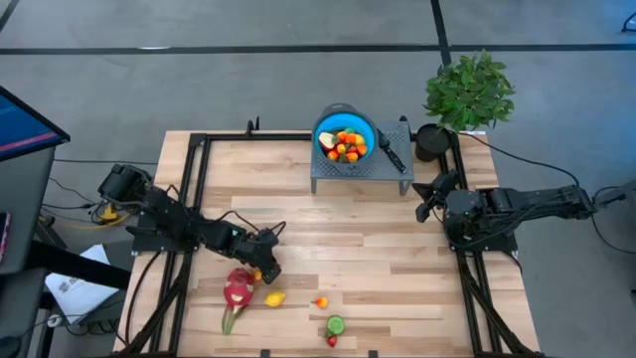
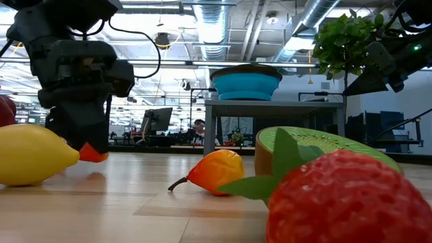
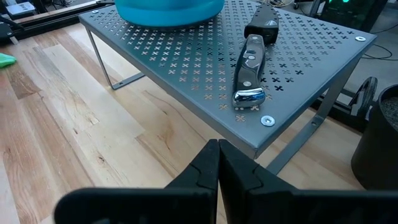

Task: Pick & Place Fruit
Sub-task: Put the yellow pear into the strainer bowl

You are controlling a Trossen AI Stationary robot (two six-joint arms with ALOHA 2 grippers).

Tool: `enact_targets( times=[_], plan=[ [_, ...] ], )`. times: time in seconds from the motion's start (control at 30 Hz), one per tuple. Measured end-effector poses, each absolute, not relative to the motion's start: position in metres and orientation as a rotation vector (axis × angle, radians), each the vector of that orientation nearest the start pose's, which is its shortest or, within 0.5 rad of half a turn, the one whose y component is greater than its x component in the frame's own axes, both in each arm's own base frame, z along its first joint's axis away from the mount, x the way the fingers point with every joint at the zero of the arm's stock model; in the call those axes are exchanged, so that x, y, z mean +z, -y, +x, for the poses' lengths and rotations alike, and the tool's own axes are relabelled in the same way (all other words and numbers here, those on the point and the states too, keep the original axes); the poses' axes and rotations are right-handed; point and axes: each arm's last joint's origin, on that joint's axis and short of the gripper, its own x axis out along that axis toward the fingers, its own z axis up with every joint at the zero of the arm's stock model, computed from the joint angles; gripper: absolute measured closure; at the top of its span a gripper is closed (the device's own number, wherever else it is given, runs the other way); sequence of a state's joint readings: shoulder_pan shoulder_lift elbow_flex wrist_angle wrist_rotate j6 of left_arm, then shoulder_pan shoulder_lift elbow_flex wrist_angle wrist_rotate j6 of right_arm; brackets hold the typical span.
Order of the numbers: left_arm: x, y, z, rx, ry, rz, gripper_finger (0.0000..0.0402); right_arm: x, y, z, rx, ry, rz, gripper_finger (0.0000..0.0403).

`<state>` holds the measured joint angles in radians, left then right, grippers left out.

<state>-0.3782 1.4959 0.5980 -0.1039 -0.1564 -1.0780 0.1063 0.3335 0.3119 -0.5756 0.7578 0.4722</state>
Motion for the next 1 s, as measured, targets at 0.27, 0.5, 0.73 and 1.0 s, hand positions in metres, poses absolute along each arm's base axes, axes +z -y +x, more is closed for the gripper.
enact_targets(
  times=[0.27,0.5,0.73,1.0],
  plan=[
    [0.167,0.078,0.235,0.316,-0.743,-0.692,0.0266,0.195,0.01,0.092,-0.742,-0.387,0.191,0.0403],
    [0.221,0.059,0.227,0.277,-0.414,-0.614,0.0266,0.195,0.01,0.092,-0.742,-0.387,0.19,0.0403],
    [0.272,0.036,0.223,0.297,-0.025,-0.462,0.0266,0.195,0.01,0.092,-0.742,-0.387,0.19,0.0403],
    [0.291,0.008,0.232,0.386,0.197,-0.301,0.0266,0.195,0.01,0.092,-0.743,-0.387,0.19,0.0403]
  ],
)
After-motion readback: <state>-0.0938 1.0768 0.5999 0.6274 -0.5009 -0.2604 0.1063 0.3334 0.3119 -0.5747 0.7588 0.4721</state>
